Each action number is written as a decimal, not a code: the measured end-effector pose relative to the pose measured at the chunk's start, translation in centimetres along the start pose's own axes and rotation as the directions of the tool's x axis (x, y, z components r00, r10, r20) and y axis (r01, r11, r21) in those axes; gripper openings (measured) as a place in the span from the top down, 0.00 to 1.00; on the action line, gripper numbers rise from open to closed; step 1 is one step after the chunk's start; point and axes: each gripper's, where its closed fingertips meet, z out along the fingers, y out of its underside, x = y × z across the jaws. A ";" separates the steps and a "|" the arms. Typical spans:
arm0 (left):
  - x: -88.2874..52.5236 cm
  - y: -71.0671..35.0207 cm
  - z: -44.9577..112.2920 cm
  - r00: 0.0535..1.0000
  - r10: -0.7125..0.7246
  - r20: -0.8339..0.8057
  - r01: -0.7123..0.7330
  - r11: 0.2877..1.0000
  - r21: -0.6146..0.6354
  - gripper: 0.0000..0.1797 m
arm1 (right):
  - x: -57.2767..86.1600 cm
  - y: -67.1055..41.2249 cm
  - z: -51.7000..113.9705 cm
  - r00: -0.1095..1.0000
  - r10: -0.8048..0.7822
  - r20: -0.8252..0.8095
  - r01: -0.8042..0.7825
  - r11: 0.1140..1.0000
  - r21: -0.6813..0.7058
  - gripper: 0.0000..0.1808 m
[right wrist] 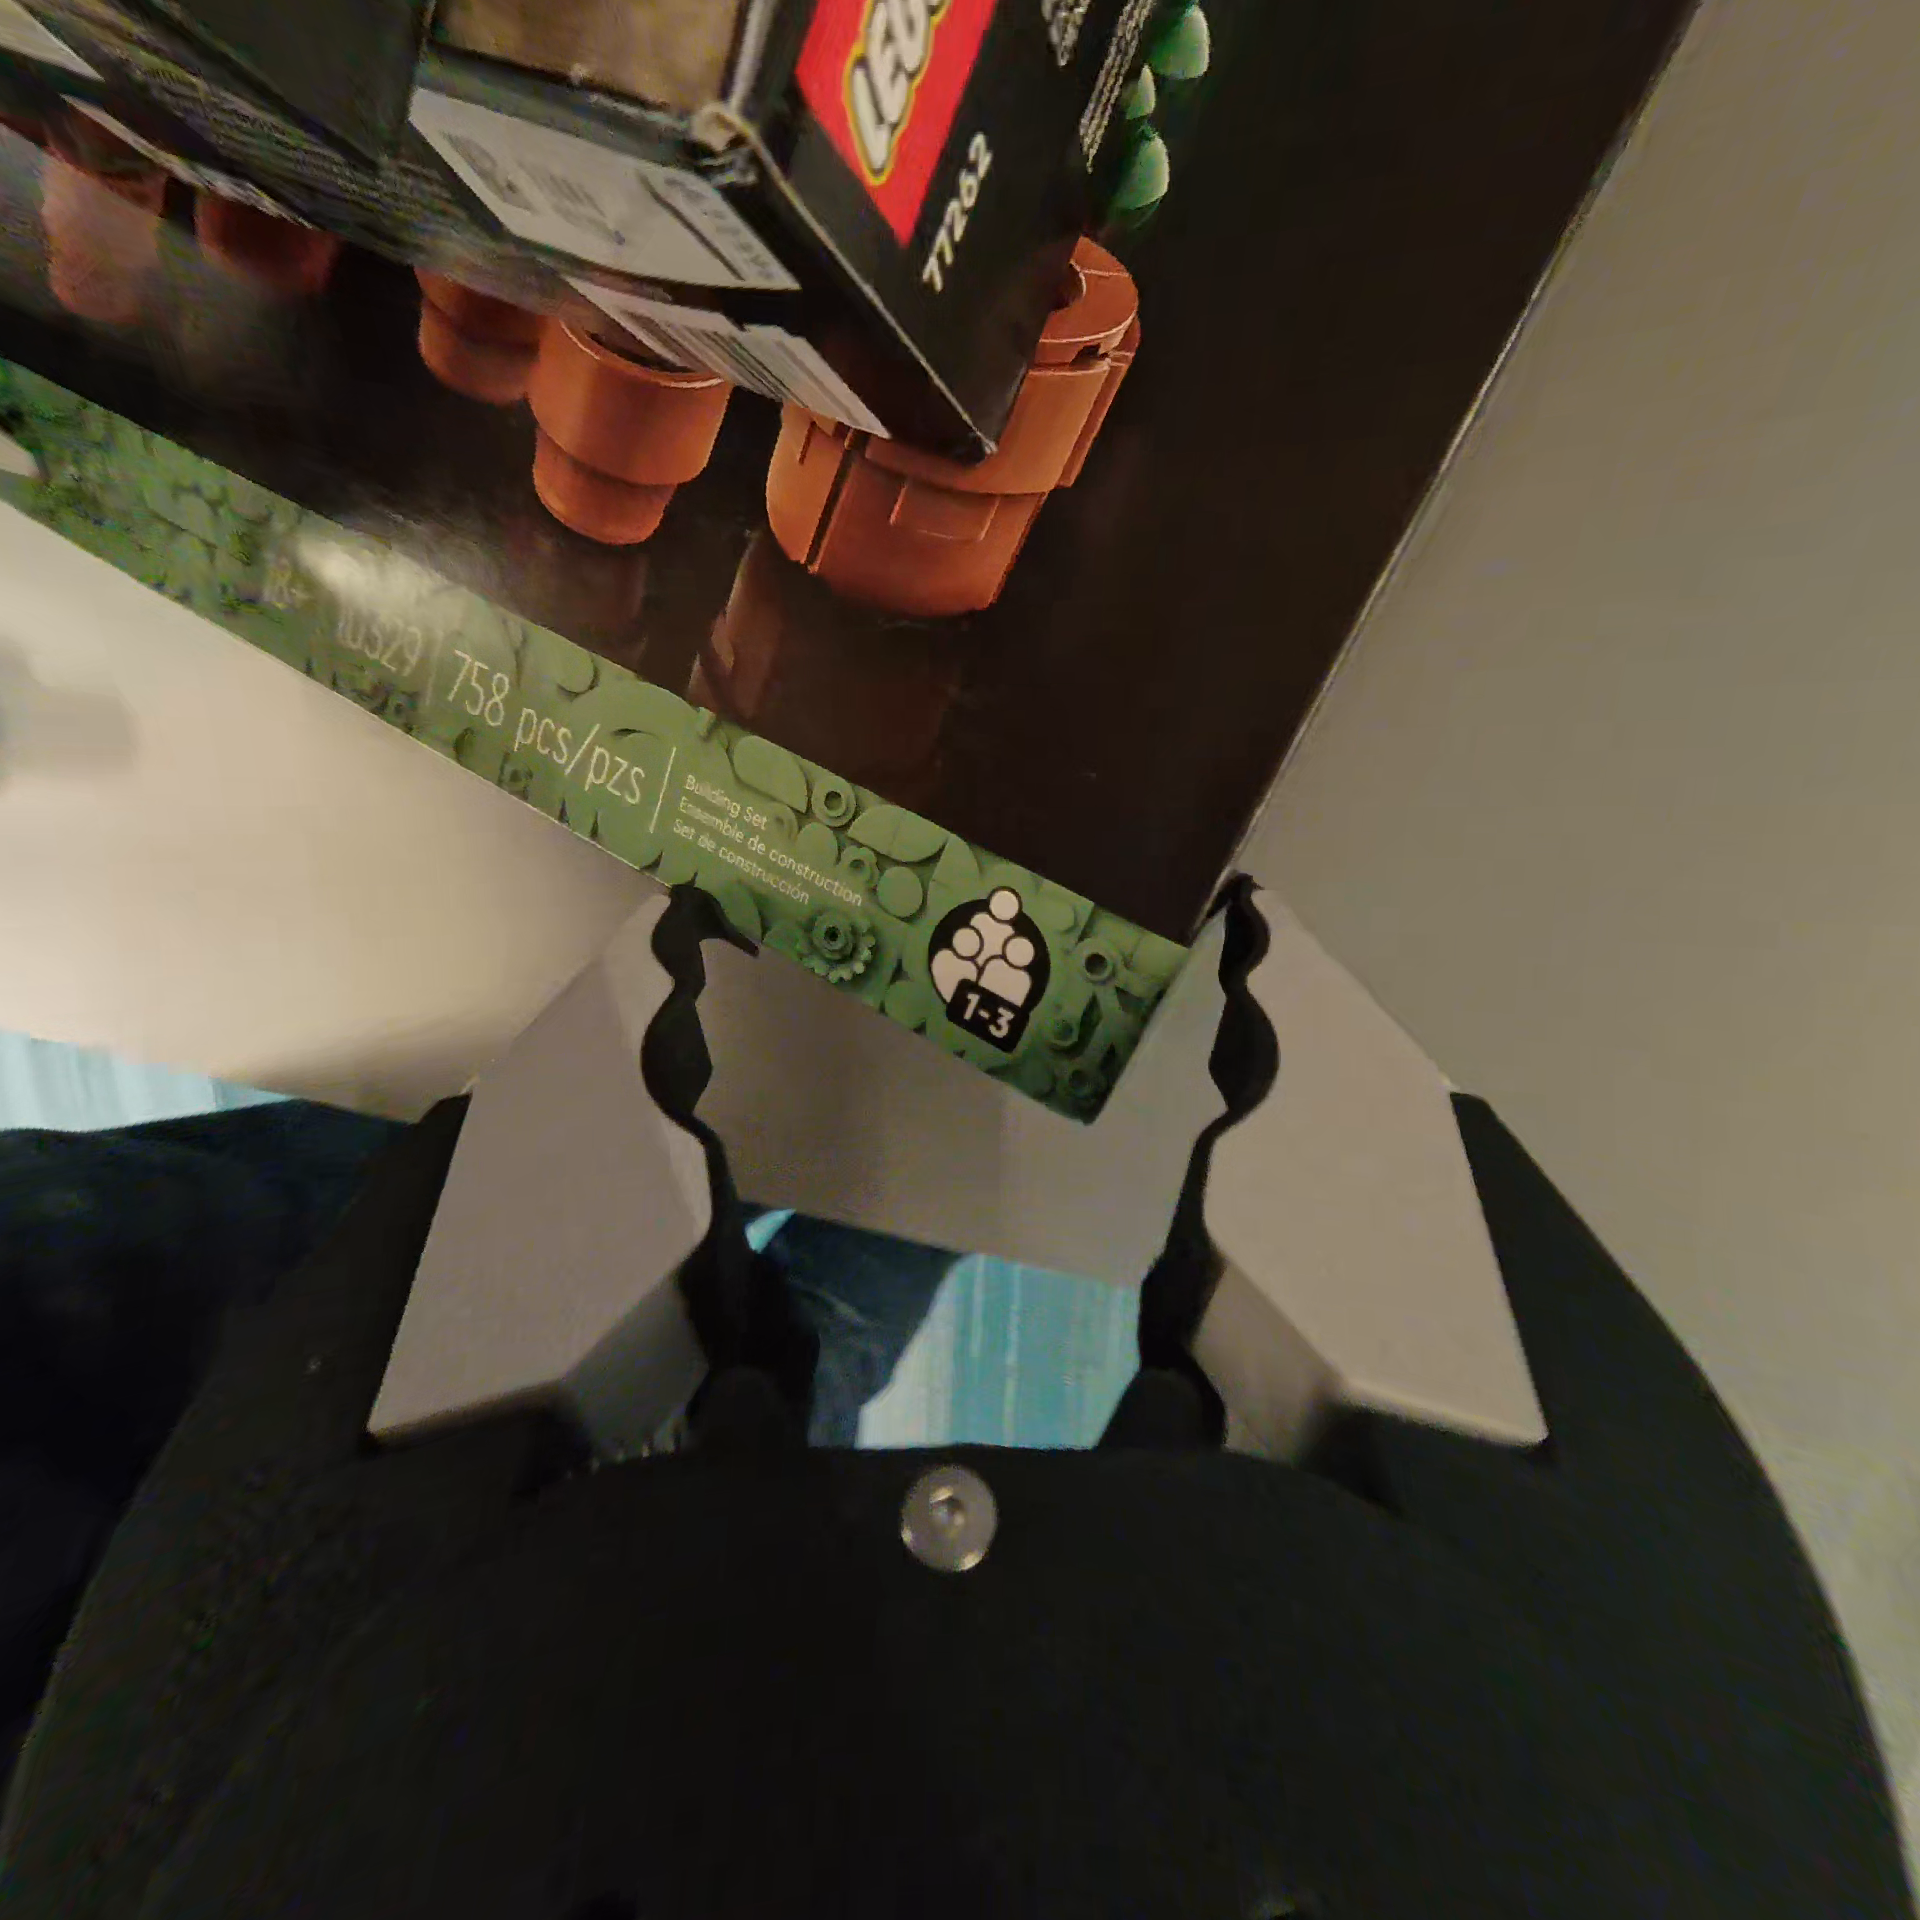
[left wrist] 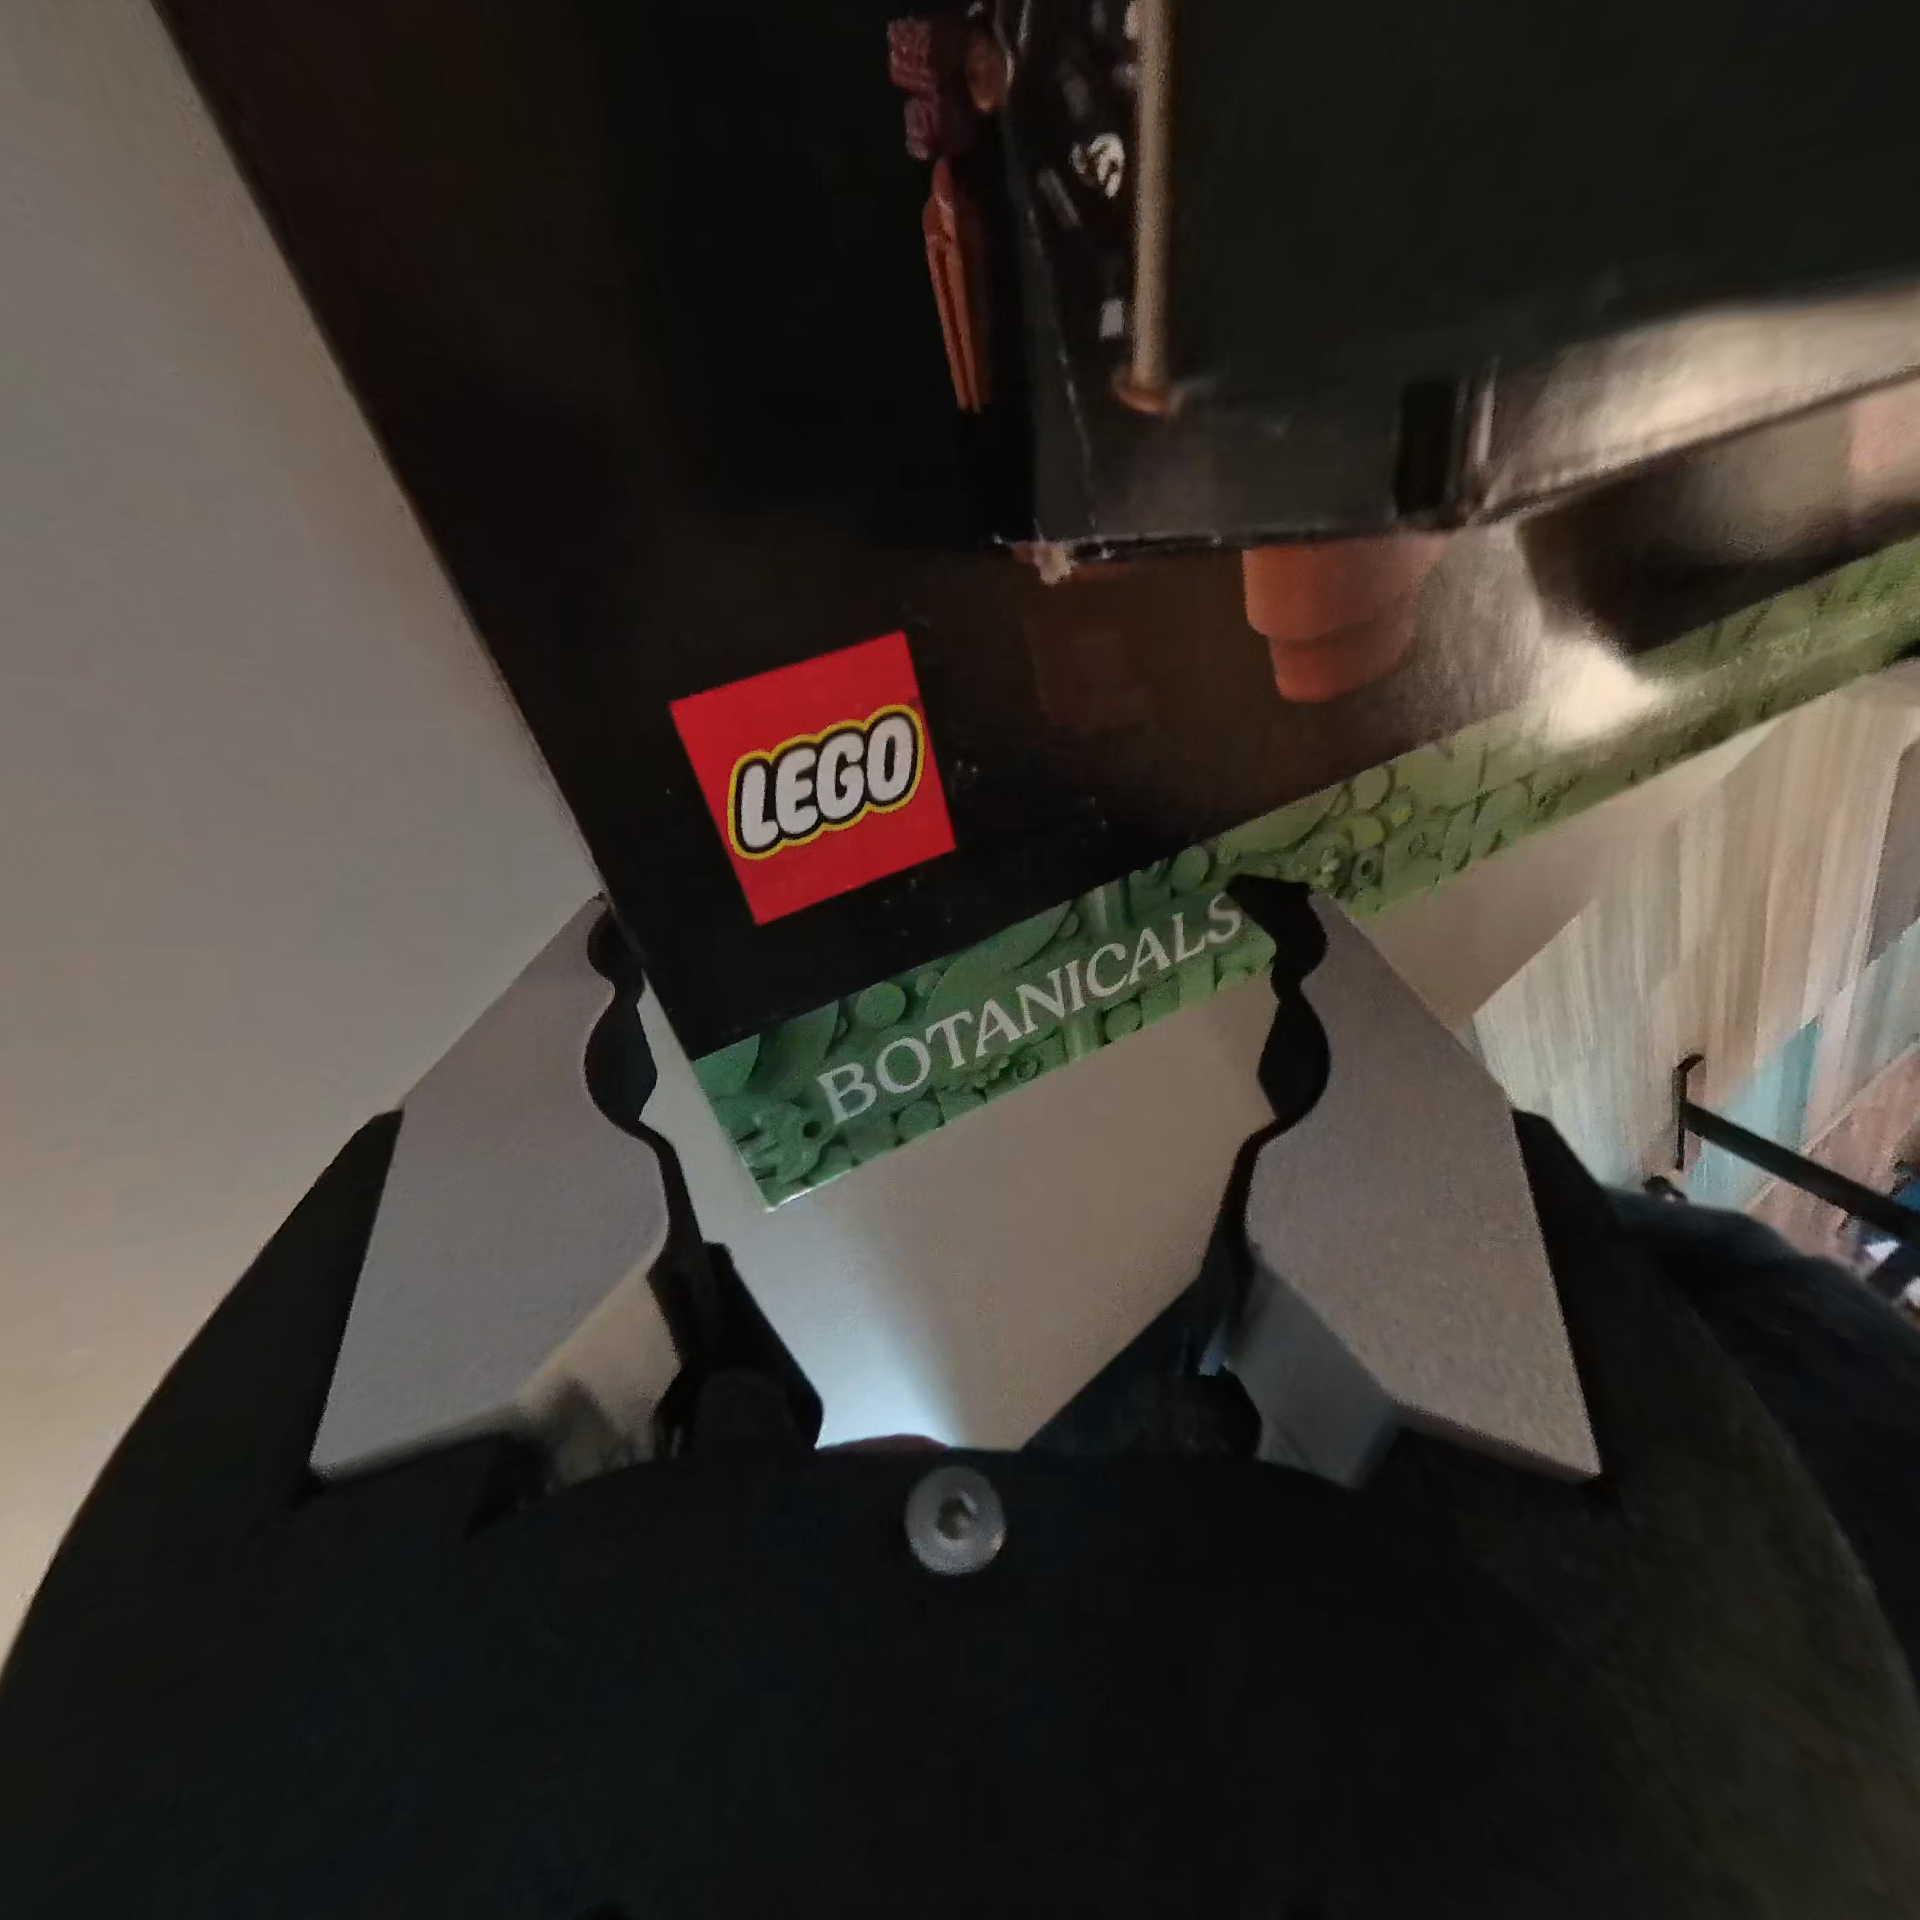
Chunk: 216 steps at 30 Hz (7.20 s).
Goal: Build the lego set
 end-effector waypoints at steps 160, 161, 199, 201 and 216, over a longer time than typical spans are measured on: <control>47.3 -43.0 -0.5 0.651 0.759 0.004 -0.743 0.637 0.207 0.38 | 54.8 -30.7 -18.5 0.790 0.149 0.595 -0.277 0.952 0.129 0.42; 46.8 -42.6 -0.6 0.660 0.751 0.003 -0.734 0.644 0.216 0.37 | 54.1 -30.8 -18.0 0.769 0.139 0.624 -0.272 0.955 0.123 0.43; 33.8 -30.2 -17.5 0.811 0.584 -0.005 -0.420 0.590 0.690 0.39 | 27.3 -41.8 -22.9 0.596 -0.318 0.738 0.319 0.937 0.146 0.59; 31.8 -28.3 -17.8 0.832 0.553 -0.045 -0.364 0.606 0.707 0.39 | 24.9 -41.4 -21.7 0.606 -0.302 0.736 0.346 0.933 0.098 0.58; 16.0 -13.6 -3.7 0.689 -0.036 -0.724 0.357 0.886 0.296 0.37 | 18.9 -29.0 -4.9 0.824 -0.234 0.517 0.459 0.810 -0.366 0.64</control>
